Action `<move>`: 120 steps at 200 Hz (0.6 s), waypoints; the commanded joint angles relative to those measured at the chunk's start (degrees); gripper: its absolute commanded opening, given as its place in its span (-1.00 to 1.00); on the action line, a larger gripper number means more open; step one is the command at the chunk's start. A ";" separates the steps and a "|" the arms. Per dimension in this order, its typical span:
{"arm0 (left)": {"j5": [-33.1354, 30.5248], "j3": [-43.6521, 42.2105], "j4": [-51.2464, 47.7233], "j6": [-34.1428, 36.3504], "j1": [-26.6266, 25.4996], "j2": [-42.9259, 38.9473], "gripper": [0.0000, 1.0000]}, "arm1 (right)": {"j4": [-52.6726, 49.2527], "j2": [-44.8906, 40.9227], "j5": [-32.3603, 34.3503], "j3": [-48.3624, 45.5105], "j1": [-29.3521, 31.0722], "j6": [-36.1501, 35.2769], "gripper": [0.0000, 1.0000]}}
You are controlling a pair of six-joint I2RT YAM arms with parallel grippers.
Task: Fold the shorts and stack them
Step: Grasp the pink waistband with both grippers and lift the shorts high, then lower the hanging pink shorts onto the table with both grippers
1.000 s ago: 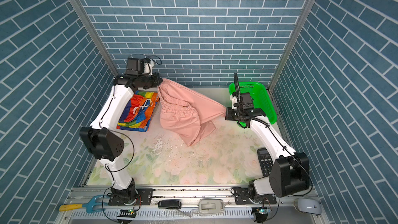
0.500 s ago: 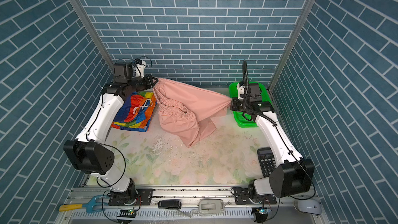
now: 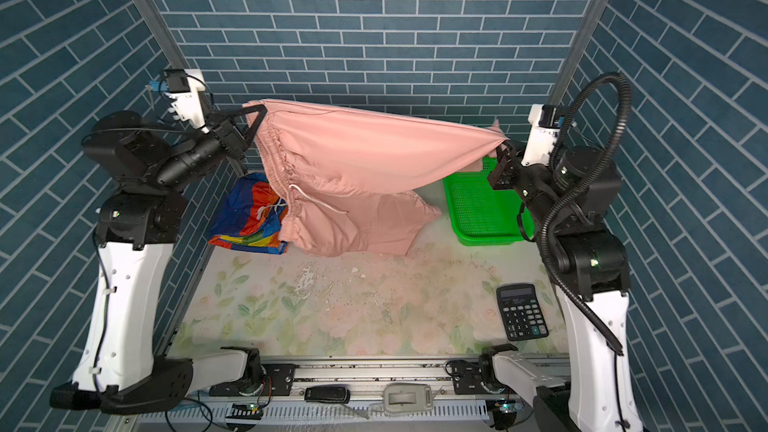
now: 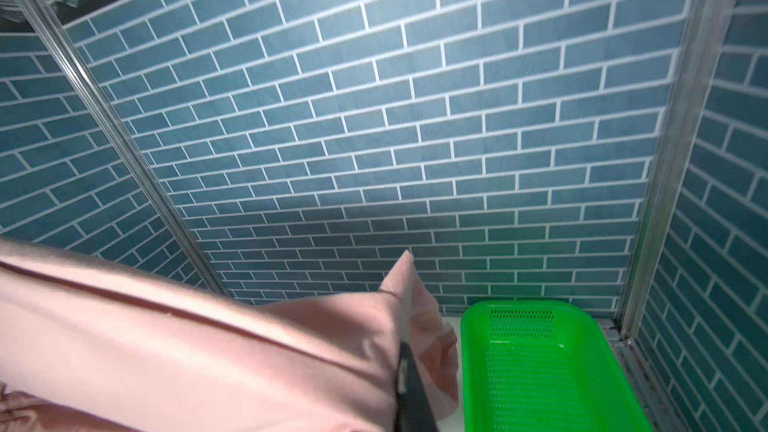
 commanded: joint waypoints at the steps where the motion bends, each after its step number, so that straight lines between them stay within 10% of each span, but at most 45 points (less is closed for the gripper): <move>1: -4.78 0.95 1.13 0.03 1.22 -2.84 -1.00 | -1.67 -0.68 9.05 4.51 -1.03 -3.52 -1.00; 68: -14.47 5.26 -9.82 3.18 1.70 -1.13 -1.00 | -9.47 17.07 8.89 22.02 -1.37 -6.66 -1.00; 120: -11.36 -2.28 -15.17 -2.02 11.58 19.42 -1.00 | -9.68 44.47 -4.46 23.58 -5.48 -1.33 -1.00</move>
